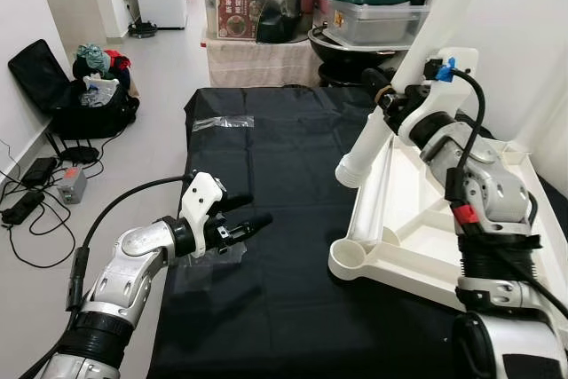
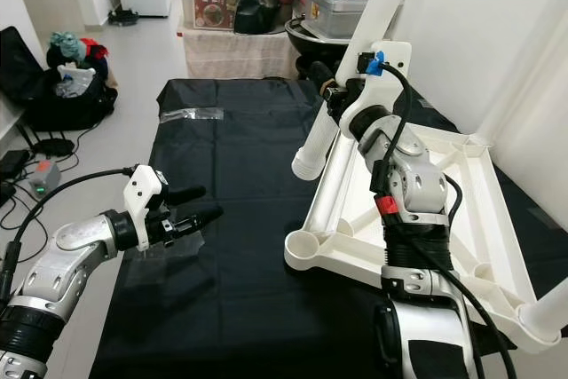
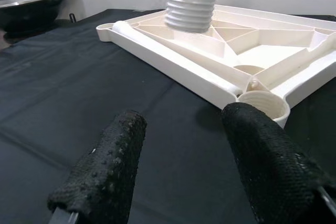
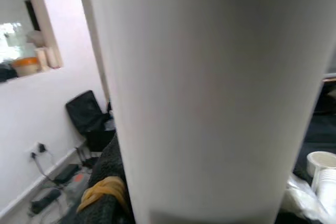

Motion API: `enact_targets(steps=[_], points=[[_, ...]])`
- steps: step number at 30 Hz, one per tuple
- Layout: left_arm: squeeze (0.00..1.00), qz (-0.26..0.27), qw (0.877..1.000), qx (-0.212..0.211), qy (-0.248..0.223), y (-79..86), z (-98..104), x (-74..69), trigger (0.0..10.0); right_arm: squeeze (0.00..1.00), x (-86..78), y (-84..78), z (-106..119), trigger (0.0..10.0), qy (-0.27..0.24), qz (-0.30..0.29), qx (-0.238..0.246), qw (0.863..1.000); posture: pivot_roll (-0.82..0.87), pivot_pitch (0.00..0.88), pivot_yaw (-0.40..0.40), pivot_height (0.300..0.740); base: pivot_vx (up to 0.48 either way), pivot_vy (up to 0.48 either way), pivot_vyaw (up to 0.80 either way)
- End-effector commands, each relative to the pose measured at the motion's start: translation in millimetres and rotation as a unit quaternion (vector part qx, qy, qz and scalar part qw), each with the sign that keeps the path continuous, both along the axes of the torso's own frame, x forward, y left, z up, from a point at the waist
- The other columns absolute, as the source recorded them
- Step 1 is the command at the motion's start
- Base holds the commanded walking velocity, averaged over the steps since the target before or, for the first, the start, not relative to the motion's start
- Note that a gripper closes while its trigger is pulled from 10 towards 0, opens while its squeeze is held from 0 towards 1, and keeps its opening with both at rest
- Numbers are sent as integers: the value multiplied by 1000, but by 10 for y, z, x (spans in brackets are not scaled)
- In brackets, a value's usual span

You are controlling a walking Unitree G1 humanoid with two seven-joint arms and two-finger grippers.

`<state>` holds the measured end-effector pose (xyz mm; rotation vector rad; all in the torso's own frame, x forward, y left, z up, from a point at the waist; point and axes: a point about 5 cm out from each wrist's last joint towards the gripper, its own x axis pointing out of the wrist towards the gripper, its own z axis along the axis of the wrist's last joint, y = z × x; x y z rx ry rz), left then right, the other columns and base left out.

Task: Building children table

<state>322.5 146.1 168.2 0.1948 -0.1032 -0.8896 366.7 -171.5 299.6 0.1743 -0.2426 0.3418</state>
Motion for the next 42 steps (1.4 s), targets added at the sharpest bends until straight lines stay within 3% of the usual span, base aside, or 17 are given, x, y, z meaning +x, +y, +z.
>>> enact_targets(steps=[1,2,3,5,6,7,8,10,11,12,13,15,16,27,36,37,42], points=[[0,-9,1000,5,-2,-25,21,21,10000,0,-41,108,86,0,-13,24,9,1000,50,0,-51,740,0,0,0],[0,-9,1000,5,-2,-25,21,21,10000,0,-41,108,86,0,-13,24,9,1000,50,0,-51,740,0,0,0],[0,-14,1000,8,-8,-52,47,43,10000,0,-78,260,87,0,-14,52,16,998,49,0,-49,740,0,0,0],[0,-14,1000,8,-8,-52,47,43,10000,0,-78,260,87,0,-14,52,16,998,49,0,-49,740,0,0,0],[0,-21,1000,9,-12,-84,76,65,10000,0,-126,426,83,0,-15,81,20,996,47,0,-47,740,0,0,0],[0,-21,1000,9,-12,-84,76,65,10000,0,-126,426,83,0,-15,81,20,996,47,0,-47,740,0,0,0],[0,-27,999,11,-17,-122,103,92,10000,0,-196,652,66,0,-14,119,22,993,45,0,-44,740,0,0,0],[0,-27,999,11,-17,-122,103,92,10000,0,-196,652,66,0,-14,119,22,993,45,0,-44,740,0,0,0],[0,-32,999,14,-21,-148,120,111,10000,0,-265,842,45,0,-13,153,22,988,44,0,-43,740,0,0,0],[0,-32,999,14,-21,-148,120,111,10000,0,-265,842,45,0,-13,153,22,988,44,0,-43,740,0,0,0],[0,-34,999,19,-25,-161,134,127,10000,0,-323,1013,-7,0,-5,182,18,983,46,0,-46,740,0,0,0],[0,-34,999,19,-25,-161,134,127,10000,0,-323,1013,-7,0,-5,182,18,983,46,0,-46,740,0,0,0],[0,-31,999,26,-30,-160,143,140,10000,0,-366,1129,-55,0,2,201,14,979,47,0,-49,740,0,0,0],[0,44,993,75,-79,-121,150,271,10000,0,-499,1326,-174,0,30,240,5,970,42,0,-50,740,0,0,0],[0,59,990,71,-108,-187,202,326,10000,0,-566,1416,-179,0,33,256,10,966,40,0,-51,740,0,0,0],[1000,58,990,68,-110,-193,211,329,10000,0,-569,1423,-184,0,33,257,9,966,40,0,-51,740,0,0,0],[1000,40,992,51,-107,-226,215,309,10000,0,-562,1408,-190,0,31,251,6,968,40,0,-51,740,0,0,0]])
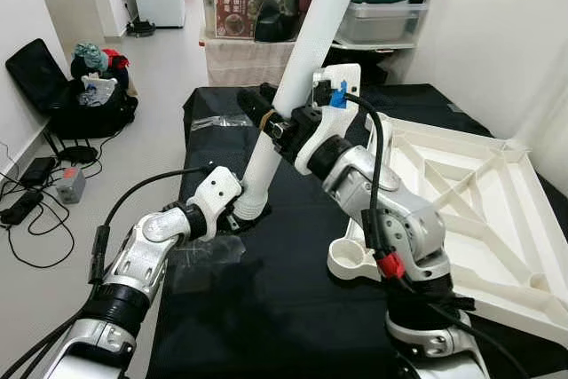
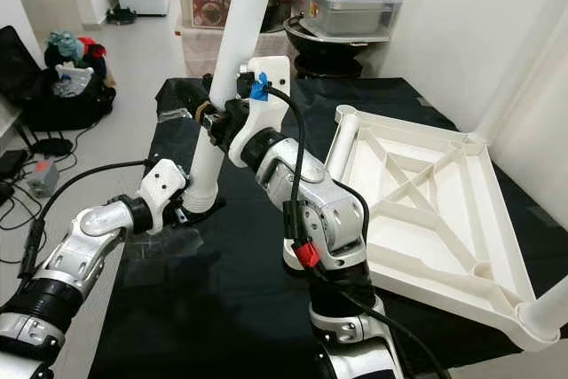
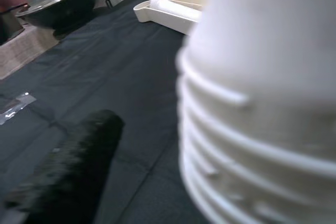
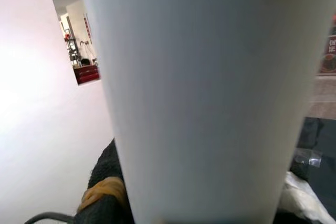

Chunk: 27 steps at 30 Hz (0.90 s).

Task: Building children table

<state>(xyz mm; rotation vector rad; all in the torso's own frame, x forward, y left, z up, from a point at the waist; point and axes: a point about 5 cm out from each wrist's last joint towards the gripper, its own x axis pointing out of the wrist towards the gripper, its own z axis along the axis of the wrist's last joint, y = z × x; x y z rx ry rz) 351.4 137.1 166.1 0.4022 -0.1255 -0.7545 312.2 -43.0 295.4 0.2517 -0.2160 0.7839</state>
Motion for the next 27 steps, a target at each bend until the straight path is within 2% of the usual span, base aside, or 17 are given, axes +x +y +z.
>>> enact_targets(steps=[1,12,16,17,21,27], points=[[1000,-40,998,-29,-46,-148,231,7,10000,0,-13,113,-146,0,32,28,-14,999,40,0,-50,740,0,0,0],[1000,-87,995,-42,-35,-269,224,-53,10000,0,21,86,-141,0,31,12,-14,999,42,0,-53,740,0,0,0],[1000,-125,991,-40,-35,-375,247,-107,10000,0,76,66,-166,0,31,-4,-20,999,41,0,-52,740,0,0,0],[835,-137,989,-36,-33,-402,242,-130,10000,0,93,54,-176,0,32,-10,-21,999,44,0,-52,740,0,0,0],[804,-149,988,-32,-33,-436,229,-162,10000,0,117,39,-187,0,34,-16,-22,999,44,0,-51,740,0,0,0],[808,-135,989,-38,-39,-413,263,-128,10000,0,106,51,-208,0,36,-13,-22,999,45,0,-52,740,0,0,0]])
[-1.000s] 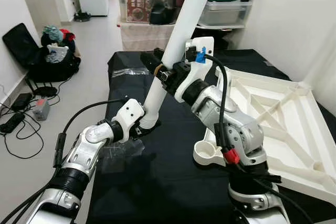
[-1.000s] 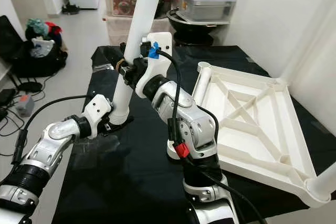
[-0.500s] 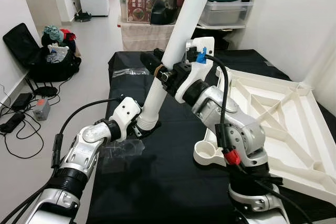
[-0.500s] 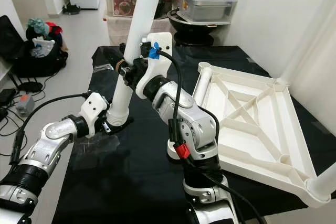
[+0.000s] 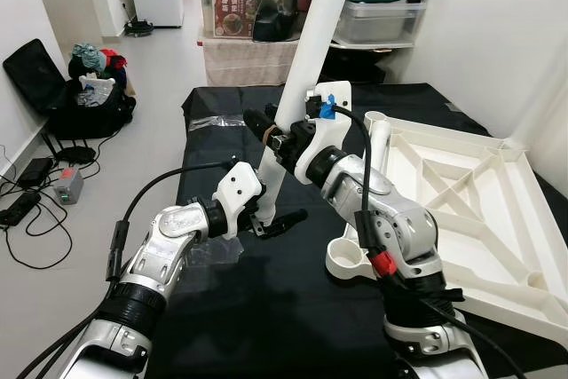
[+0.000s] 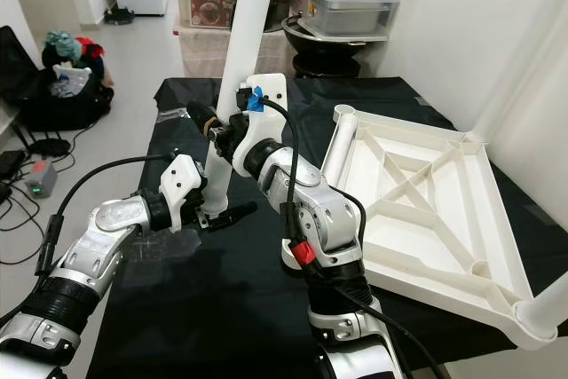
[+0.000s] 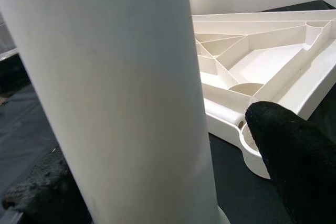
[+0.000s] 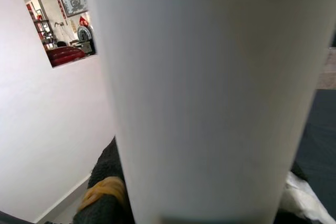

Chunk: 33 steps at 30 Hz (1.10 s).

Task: Building children table

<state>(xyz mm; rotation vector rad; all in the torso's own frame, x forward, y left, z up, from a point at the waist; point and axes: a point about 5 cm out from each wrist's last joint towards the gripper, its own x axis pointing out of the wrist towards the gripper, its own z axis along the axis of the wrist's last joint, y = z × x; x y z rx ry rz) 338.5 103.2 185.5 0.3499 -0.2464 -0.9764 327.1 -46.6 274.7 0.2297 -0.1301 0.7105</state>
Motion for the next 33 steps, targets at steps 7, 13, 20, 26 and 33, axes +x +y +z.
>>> enact_targets(steps=[7,13,20,26,33], points=[[0,14,1000,-7,-10,-29,42,38,10000,0,-7,39,42,0,-12,9,6,1000,38,0,-47,740,0,0,0],[0,38,999,-13,15,20,-15,73,10000,0,23,-81,156,0,-28,-10,19,999,36,0,-46,740,0,0,0],[0,47,998,-8,30,48,-79,83,10000,0,43,-218,368,0,-59,-32,35,997,30,0,-41,740,0,0,0],[0,50,998,-10,36,47,-103,88,10000,0,42,-243,448,0,-69,-34,41,996,30,0,-43,740,0,0,0],[0,53,998,-8,40,54,-120,96,10000,0,5,-206,462,0,-69,-18,43,997,29,0,-43,740,0,0,0]])
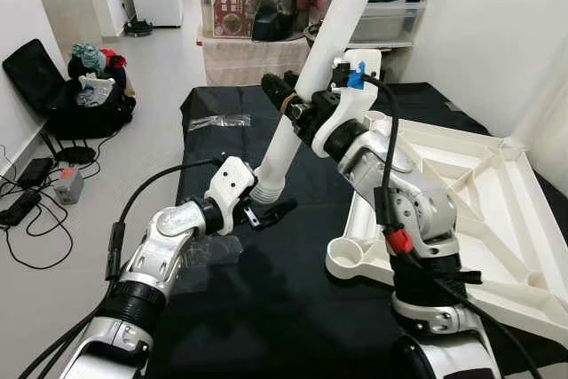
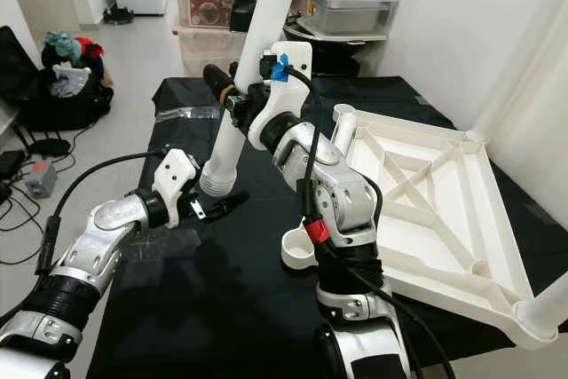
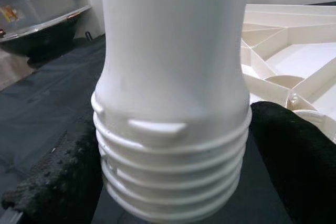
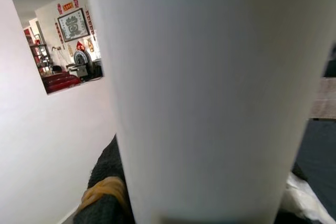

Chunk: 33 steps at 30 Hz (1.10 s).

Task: Building children table

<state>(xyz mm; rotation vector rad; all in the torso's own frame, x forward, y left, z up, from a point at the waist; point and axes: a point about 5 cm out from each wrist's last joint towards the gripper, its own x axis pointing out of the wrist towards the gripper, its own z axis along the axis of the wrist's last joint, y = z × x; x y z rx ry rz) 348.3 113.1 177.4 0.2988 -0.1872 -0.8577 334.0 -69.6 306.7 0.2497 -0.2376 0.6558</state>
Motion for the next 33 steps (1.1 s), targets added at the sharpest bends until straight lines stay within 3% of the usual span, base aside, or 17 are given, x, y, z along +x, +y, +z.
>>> enact_targets(steps=[1,16,26,27,29,30,31,33], points=[[0,-10,1000,9,11,-45,-39,-1,10000,0,-63,23,141,0,-28,12,13,999,29,0,-43,740,0,0,0],[0,-8,1000,8,4,-47,-20,12,10000,0,-222,278,19,0,-5,78,7,997,30,0,-47,740,0,0,0],[0,-6,1000,6,-3,-45,2,14,10000,0,-240,300,-28,0,-1,83,-6,997,32,0,-50,740,0,0,0],[0,-5,1000,6,-3,-45,6,15,9373,0,-241,302,-32,0,-1,82,-8,997,32,0,-49,740,0,0,0],[0,-5,1000,5,-4,-45,8,16,9373,0,-242,302,-35,0,-1,82,-10,997,32,0,-49,740,0,0,0],[0,-5,1000,5,-4,-45,9,17,8431,0,-244,302,-36,0,-2,81,-10,997,32,0,-49,740,0,0,0],[0,-6,1000,5,-4,-46,9,17,6078,0,-243,301,-36,0,-1,81,-9,997,32,0,-49,740,0,0,0],[0,-6,1000,5,-3,-46,10,17,6078,0,-243,301,-36,0,-1,81,-9,997,32,0,-49,740,0,0,0]])
